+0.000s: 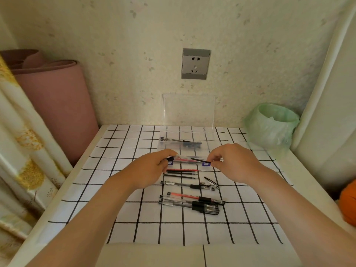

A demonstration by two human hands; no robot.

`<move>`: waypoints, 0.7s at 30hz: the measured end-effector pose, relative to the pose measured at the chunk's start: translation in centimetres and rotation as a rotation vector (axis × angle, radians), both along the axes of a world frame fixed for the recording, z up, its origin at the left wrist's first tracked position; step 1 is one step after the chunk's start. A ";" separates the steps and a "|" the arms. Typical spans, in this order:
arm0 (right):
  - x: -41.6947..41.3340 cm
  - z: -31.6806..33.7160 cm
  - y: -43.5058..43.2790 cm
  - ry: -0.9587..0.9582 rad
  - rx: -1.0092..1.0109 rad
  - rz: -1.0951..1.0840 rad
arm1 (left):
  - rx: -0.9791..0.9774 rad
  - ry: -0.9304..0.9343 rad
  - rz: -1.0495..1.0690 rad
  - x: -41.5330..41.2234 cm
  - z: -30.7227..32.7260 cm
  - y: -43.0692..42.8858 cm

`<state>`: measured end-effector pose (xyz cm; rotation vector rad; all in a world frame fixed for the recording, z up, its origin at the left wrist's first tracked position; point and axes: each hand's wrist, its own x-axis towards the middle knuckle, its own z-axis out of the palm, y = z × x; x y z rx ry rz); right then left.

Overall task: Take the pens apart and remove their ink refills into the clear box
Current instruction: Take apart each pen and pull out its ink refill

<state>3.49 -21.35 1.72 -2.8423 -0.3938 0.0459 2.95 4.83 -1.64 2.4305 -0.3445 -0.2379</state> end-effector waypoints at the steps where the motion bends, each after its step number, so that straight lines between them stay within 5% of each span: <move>1: 0.0 0.0 0.0 0.001 0.001 -0.001 | -0.003 -0.001 0.000 0.0 0.0 0.1; 21: -0.2 0.1 0.2 -0.052 -0.035 0.072 | 0.027 0.014 -0.054 -0.8 0.5 0.2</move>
